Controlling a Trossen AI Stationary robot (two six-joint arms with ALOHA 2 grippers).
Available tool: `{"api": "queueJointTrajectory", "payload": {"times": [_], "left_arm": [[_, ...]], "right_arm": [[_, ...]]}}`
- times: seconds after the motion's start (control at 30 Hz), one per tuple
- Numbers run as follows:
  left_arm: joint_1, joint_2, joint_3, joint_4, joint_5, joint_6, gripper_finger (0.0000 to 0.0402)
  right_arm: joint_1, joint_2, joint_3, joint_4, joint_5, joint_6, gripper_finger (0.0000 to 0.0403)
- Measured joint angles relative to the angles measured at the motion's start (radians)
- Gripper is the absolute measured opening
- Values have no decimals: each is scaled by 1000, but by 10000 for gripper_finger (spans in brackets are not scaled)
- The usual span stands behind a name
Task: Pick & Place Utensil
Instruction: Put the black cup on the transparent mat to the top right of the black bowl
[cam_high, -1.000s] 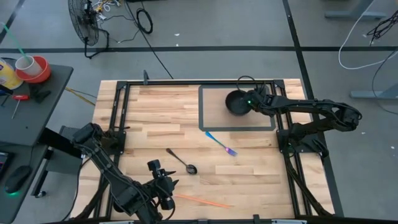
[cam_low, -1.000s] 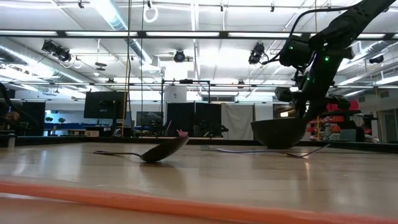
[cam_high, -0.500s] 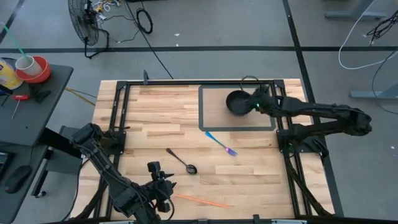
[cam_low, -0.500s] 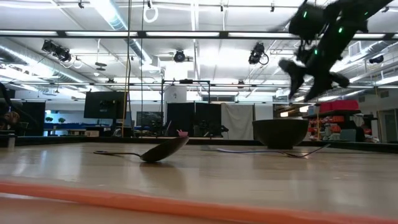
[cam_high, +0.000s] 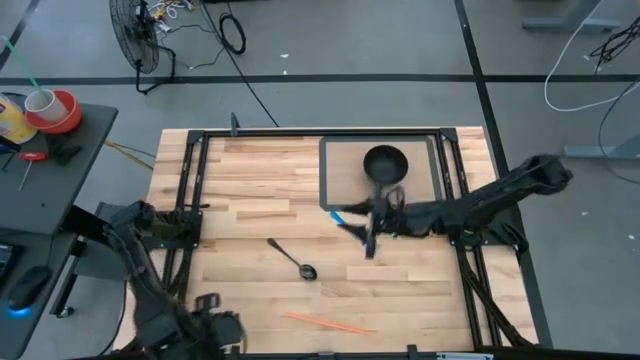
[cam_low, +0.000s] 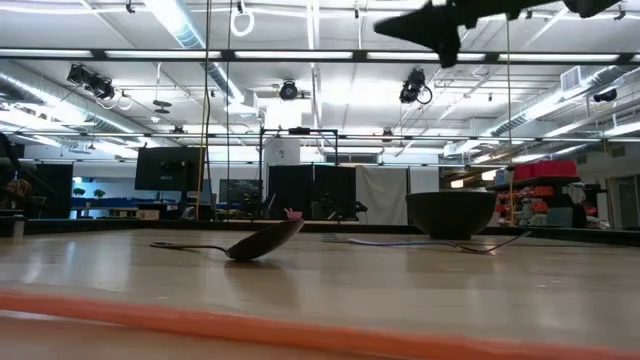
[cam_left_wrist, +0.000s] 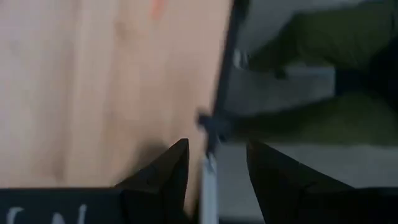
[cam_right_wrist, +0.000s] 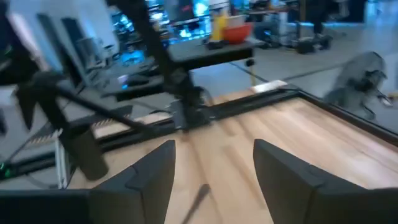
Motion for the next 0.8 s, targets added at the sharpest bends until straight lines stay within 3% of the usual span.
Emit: {"api": "queueJointTrajectory", "payload": {"times": [0.1, 0.2, 0.37, 0.57, 0.8], "left_arm": [[-32, 0, 0, -29, 79, -164, 165], [-44, 1, -11, -43, 90, -323, 165], [-51, 2, -76, -30, 111, -454, 170], [-10, 4, -199, -27, 238, -510, 196], [3, 4, -246, 73, 245, -474, 212]], "right_arm": [[36, 123, 71, 17, 2, -40, 219], [49, 241, 160, 15, -19, -77, 228], [51, 383, 313, 15, -47, -140, 252], [53, 440, 396, -1, -129, -230, 260], [51, 437, 400, -4, -118, -214, 261]]}}
